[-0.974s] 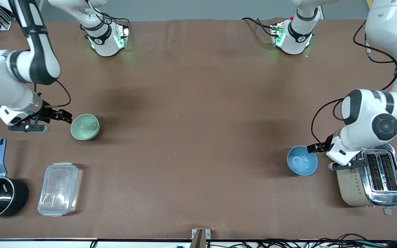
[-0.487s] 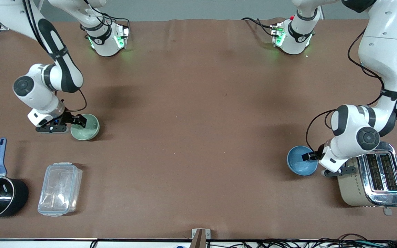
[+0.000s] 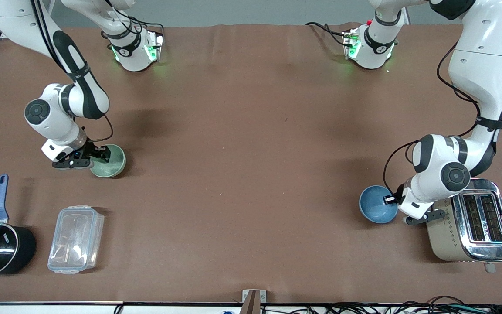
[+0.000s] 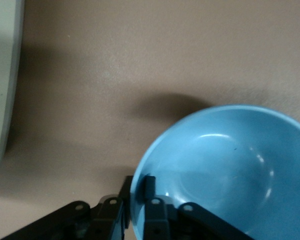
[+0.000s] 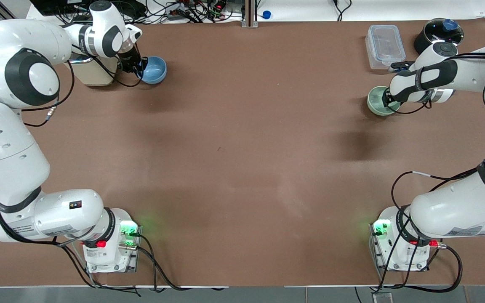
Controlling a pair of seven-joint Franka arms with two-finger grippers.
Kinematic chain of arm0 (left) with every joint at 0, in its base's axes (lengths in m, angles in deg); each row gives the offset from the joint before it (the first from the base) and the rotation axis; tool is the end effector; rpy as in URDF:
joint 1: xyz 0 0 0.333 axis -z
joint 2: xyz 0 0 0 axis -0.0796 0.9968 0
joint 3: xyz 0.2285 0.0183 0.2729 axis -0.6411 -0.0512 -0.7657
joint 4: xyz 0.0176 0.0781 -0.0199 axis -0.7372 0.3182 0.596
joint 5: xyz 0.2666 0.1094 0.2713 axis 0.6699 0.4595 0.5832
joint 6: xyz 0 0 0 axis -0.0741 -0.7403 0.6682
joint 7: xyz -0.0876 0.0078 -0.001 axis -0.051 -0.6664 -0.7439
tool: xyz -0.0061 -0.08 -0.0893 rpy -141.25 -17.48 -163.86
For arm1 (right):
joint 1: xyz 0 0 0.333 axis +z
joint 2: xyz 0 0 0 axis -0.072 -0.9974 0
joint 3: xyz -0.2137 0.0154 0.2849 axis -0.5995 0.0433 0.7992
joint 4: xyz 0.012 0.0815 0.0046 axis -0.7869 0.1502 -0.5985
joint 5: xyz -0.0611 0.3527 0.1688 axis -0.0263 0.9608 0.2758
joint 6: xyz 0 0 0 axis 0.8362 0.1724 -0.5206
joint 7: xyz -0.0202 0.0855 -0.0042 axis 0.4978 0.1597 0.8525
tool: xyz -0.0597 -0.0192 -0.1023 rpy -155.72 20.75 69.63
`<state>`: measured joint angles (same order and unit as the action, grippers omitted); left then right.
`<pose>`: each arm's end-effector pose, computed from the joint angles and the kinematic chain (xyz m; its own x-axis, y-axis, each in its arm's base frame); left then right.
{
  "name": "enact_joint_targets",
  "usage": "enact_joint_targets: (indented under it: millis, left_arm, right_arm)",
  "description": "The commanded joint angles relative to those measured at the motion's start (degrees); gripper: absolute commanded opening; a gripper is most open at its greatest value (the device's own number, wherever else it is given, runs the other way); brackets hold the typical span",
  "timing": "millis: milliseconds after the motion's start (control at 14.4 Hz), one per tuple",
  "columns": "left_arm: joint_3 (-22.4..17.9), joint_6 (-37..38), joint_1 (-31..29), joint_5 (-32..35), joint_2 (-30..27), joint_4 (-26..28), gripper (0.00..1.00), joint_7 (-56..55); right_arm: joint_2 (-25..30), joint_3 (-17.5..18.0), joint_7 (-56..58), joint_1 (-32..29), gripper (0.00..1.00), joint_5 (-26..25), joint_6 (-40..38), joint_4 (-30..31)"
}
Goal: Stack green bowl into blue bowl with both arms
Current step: 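Grasp the green bowl with the right gripper while the left gripper grasps the blue bowl, then slide the blue bowl with the left gripper toward the green bowl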
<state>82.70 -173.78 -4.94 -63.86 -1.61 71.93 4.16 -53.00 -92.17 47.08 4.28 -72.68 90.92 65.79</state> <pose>0.6991 -0.0376 0.2281 0.9790 0.2037 0.0025 0.2037 -0.9790 -0.0089 0.5027 -0.0656 0.2201 0.9964 0.0694 0.0478 0.0667 -0.9963 0.0548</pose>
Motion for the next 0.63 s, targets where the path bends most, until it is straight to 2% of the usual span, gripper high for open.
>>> enact_joint_targets:
  millis: [0,139,348,487,557]
  left_arm:
    - [0.6,0.4,0.0,0.7,-1.1,-0.1,0.0,-1.7]
    - [3.7,1.8,0.3,-0.1,-2.8,0.0,0.0,-4.8]
    - [13.5,3.0,0.9,-0.7,-2.9,-0.1,0.0,-16.3]
    - [16.7,3.1,4.9,-0.5,-2.4,-1.6,0.0,-23.8]
    - [16.9,3.1,8.2,-0.6,-2.2,-2.1,0.0,-26.3]
  right_arm:
    - [1.9,0.6,0.9,-1.1,0.38,-0.4,0.3,2.5]
    - [1.9,0.6,0.1,-1.0,0.0,-0.2,-0.3,2.4]
    - [4.1,0.6,0.1,-1.0,0.0,0.4,-8.6,0.0]
    - [7.0,0.7,-0.1,-0.9,0.0,0.6,-18.1,-3.8]
    - [8.1,0.7,-0.9,-0.6,0.0,1.3,-24.1,-6.5]
